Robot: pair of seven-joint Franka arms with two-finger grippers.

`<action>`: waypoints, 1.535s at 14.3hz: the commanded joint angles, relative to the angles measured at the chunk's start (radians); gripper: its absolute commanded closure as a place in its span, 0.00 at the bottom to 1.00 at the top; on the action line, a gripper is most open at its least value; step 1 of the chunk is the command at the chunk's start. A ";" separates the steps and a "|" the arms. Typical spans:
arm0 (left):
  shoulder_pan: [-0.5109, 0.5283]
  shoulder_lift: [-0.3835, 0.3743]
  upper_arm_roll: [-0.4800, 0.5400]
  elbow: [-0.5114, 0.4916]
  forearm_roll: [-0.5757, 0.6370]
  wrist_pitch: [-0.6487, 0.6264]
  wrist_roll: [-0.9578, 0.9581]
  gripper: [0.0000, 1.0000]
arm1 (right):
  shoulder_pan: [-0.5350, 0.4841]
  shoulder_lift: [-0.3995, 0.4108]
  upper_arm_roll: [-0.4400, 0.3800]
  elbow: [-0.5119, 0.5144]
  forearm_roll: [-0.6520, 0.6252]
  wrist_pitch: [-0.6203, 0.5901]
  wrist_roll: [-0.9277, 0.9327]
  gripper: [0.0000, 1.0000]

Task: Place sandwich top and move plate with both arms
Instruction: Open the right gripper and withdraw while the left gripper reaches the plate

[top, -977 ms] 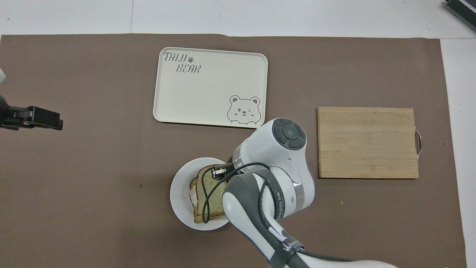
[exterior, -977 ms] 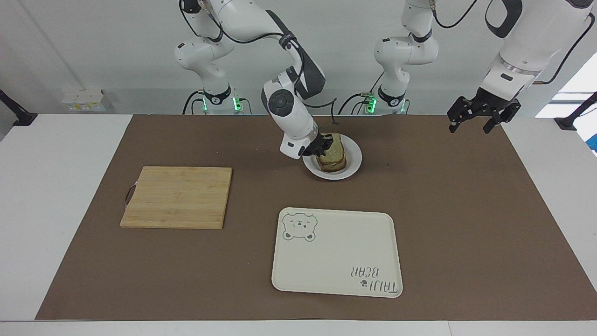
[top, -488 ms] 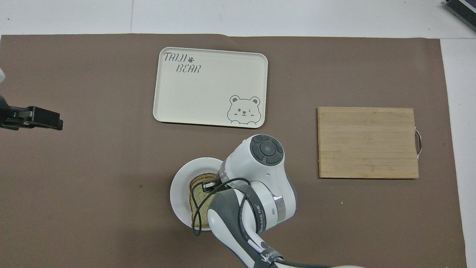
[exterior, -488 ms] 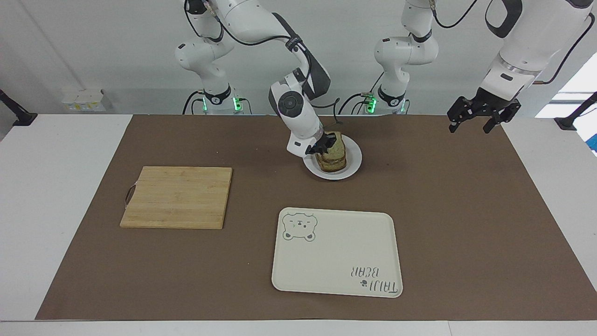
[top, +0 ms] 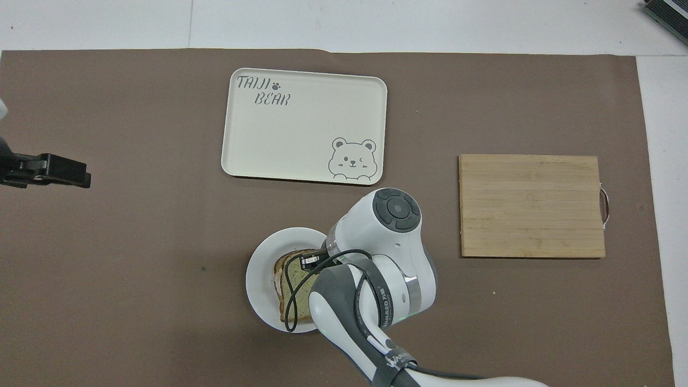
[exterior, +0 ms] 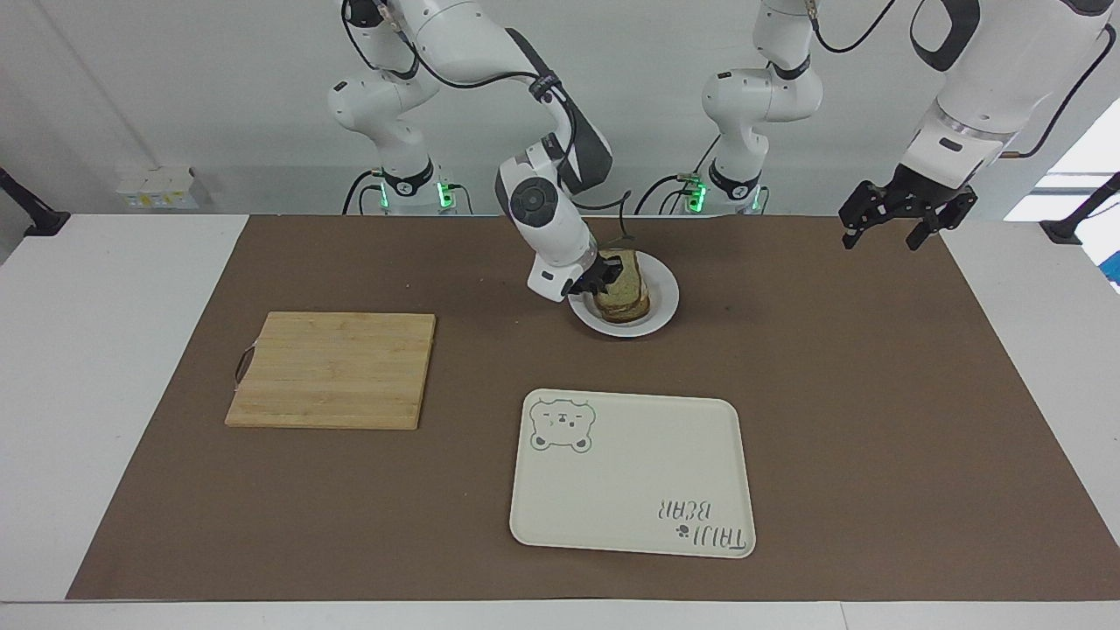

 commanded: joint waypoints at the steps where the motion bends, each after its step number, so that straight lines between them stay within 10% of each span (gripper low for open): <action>1: 0.015 -0.008 -0.008 0.007 0.002 -0.018 -0.006 0.00 | -0.002 -0.019 0.005 -0.023 0.023 0.022 0.054 0.82; 3: 0.015 -0.008 -0.008 0.007 0.004 -0.018 -0.006 0.00 | 0.002 -0.019 0.005 -0.020 0.012 0.022 0.045 0.00; 10: -0.002 -0.023 -0.012 -0.033 -0.071 -0.018 -0.010 0.00 | -0.007 -0.025 -0.007 0.015 -0.213 0.023 0.051 0.00; 22: -0.109 -0.130 -0.020 -0.686 -0.477 0.445 0.194 0.00 | -0.260 -0.159 -0.007 0.026 -0.419 -0.165 0.045 0.00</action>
